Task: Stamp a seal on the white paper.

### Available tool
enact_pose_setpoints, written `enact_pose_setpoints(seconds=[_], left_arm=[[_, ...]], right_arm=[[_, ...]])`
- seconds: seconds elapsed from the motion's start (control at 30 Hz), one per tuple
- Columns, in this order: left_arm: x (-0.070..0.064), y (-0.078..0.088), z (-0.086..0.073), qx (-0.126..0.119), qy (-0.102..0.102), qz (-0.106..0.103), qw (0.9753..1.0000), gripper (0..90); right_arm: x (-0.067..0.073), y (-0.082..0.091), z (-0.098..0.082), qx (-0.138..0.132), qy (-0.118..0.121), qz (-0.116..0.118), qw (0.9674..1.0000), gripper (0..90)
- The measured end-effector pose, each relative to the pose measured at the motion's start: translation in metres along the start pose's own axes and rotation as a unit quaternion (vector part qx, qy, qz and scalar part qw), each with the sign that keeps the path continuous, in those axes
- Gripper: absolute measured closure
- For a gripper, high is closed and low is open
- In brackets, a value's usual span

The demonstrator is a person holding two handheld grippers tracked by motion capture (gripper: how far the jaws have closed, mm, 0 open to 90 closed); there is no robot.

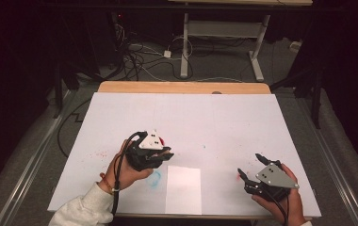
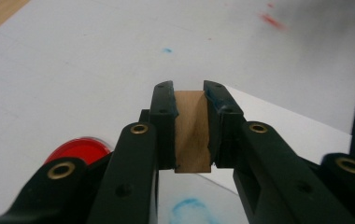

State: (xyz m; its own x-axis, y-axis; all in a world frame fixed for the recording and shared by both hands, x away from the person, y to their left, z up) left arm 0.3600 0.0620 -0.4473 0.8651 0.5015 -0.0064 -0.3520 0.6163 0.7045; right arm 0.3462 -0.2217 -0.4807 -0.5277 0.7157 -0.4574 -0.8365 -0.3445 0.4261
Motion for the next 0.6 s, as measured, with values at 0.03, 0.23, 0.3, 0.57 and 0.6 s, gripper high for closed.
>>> enact_pose_setpoints(seconds=[0.03, 0.23, 0.3, 0.57, 0.6], left_arm=[[-0.003, 0.0, -0.001, 0.003, -0.005, -0.002, 1.0, 73.4], [-0.026, -0.005, -0.006, 0.015, -0.025, -0.024, 0.9993, 73.4], [-0.033, -0.009, -0.007, 0.018, -0.031, -0.032, 0.9988, 73.4], [-0.049, -0.023, -0.016, 0.032, -0.049, -0.05, 0.9971, 73.4], [-0.051, -0.024, -0.017, 0.034, -0.052, -0.052, 0.9967, 73.3]], right_arm=[[0.0, 0.0, 0.0, 0.002, 0.0, 0.0, 1.0, 27.8], [0.002, 0.0, 0.0, 0.003, 0.002, 0.001, 1.0, 27.8], [0.002, 0.0, 0.0, 0.003, 0.003, 0.001, 1.0, 27.8], [0.003, -0.001, 0.0, 0.004, 0.006, 0.001, 1.0, 27.8], [0.003, -0.001, 0.0, 0.004, 0.006, 0.001, 1.0, 27.9]])
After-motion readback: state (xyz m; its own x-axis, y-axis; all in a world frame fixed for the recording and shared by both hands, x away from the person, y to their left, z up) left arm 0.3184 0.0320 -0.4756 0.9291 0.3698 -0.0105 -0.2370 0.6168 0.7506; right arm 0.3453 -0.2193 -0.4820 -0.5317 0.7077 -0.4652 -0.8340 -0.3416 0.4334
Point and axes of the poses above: each handheld gripper's, and its own axes: y roughly backward along the jaws, z roughly out of its top, x roughly to its left, the point moved 9 cm from there along -y, roughly forward along the jaws, and after that the axes turned 5 degrees about y, right-handed, at the moved point
